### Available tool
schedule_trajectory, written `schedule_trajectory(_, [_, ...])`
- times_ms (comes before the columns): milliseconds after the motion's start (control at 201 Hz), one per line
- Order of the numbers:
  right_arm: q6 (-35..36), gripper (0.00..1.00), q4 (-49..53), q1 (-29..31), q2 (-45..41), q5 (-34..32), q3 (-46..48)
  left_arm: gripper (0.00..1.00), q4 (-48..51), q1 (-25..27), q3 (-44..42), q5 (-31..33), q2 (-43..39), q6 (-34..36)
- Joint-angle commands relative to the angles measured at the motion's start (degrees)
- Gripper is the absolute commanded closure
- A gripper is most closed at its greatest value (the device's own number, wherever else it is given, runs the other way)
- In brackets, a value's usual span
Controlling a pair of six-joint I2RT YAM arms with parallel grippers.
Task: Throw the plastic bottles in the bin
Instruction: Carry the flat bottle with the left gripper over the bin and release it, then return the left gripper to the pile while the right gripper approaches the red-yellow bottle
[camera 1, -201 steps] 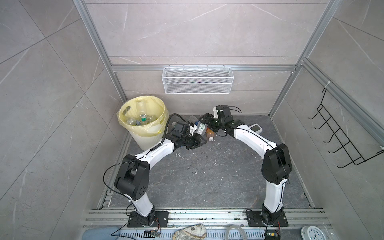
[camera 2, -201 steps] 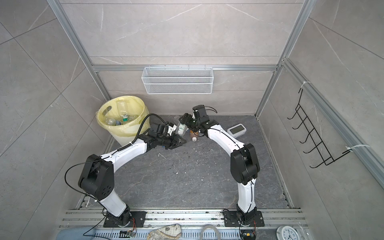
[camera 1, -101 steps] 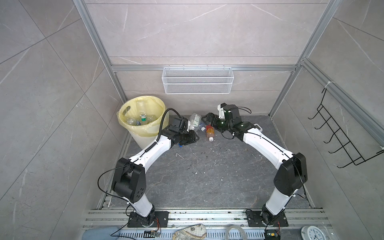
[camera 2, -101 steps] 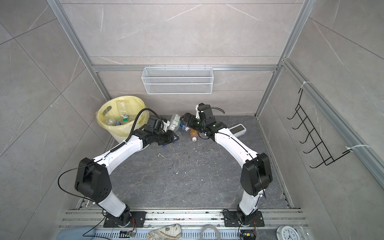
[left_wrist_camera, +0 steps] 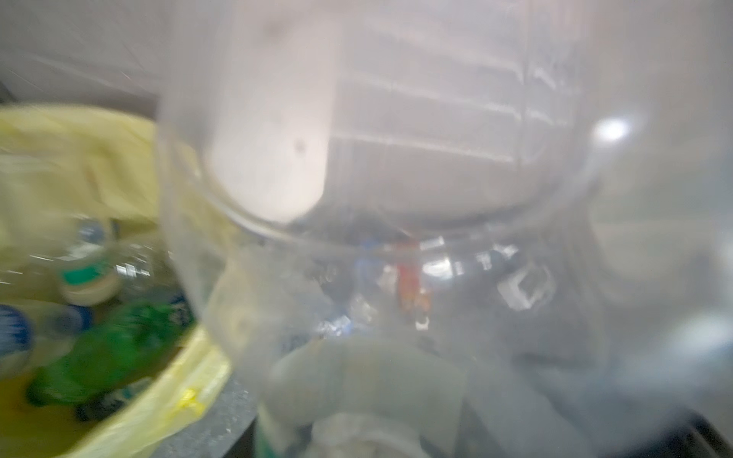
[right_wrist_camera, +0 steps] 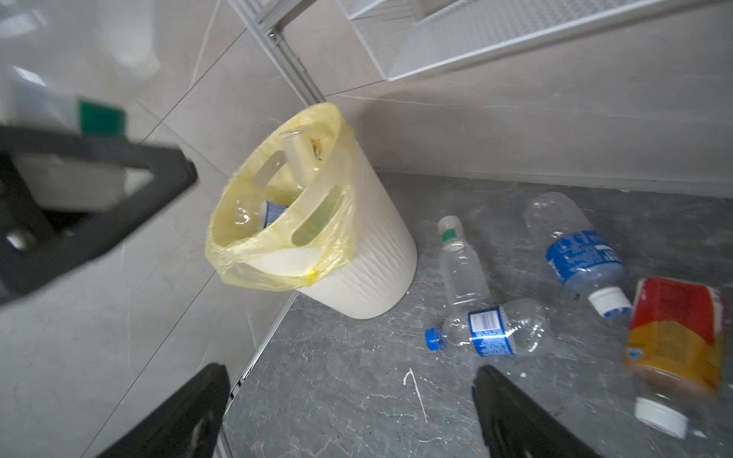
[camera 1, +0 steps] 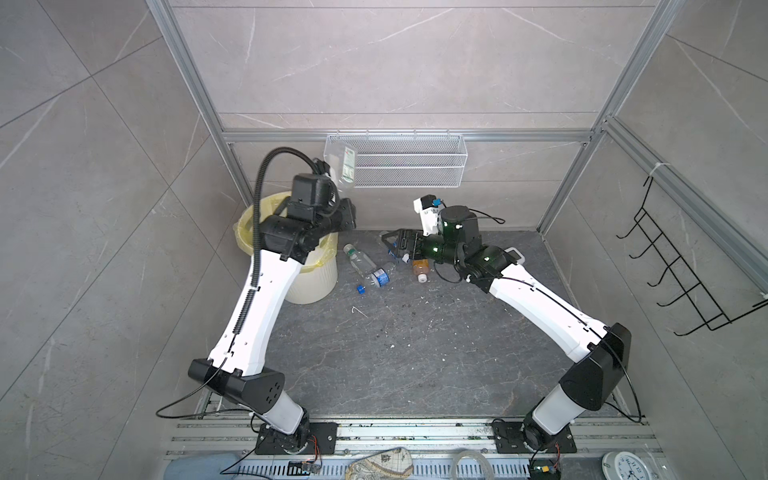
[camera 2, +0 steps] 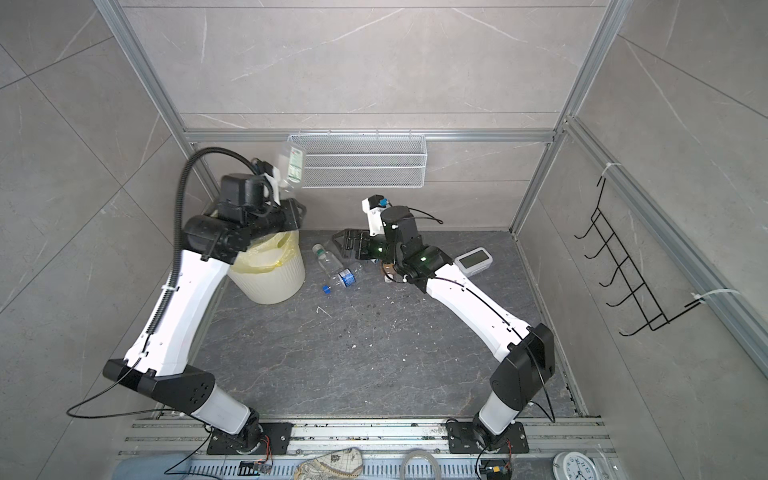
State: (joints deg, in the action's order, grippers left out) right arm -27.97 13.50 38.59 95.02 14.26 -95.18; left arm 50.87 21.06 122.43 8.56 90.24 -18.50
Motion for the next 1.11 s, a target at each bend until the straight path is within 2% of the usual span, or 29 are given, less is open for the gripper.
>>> schedule_trajectory(0, [2.9,0.01,0.8,-0.1,0.4,-0.2,-2.6,0.85,4.5,-3.4,4.5,7.8,-2.6,4.2])
schedule_trajectory(65, [2.6,0.01,1.6,0.0,1.4,0.5,-3.1,0.85,4.3,-8.4,3.7,4.7,-2.2,3.0])
schedule_trajectory(139, [2.4,0.01,2.4,-0.1,2.0,1.2,-3.1,0.83,6.4,-15.4,3.4,-2.4,0.6,0.1])
schedule_trajectory(204, [2.4,0.01,3.1,0.0,2.2,1.8,-3.1,0.78,9.1,-17.8,4.8,-5.3,3.8,-0.3])
schedule_trajectory(249, [2.4,0.01,3.6,-0.1,2.1,2.2,-3.0,0.68,10.1,-18.1,5.5,-6.0,5.1,-0.3])
schedule_trajectory(299, [2.5,0.01,3.9,-0.1,1.8,2.4,-2.9,0.49,10.2,-18.2,5.3,-6.8,5.6,-0.6])
schedule_trajectory(333, [2.6,0.01,4.0,0.0,1.5,2.5,-2.7,0.39,10.2,-18.2,5.3,-7.6,5.9,-0.8])
schedule_trajectory(508, [3.2,0.01,4.2,0.0,-0.1,1.8,-0.7,0.01,10.3,-18.0,5.1,-9.0,4.8,-2.1])
schedule_trajectory(737, [1.8,0.01,2.5,-0.1,-1.1,1.4,1.7,0.00,8.0,-16.0,0.4,-10.4,1.4,-2.7])
schedule_trajectory(1105, [-0.2,0.01,3.2,-3.4,-2.0,-2.1,5.4,0.00,-0.2,-2.0,-13.4,-7.3,-4.2,-2.1])
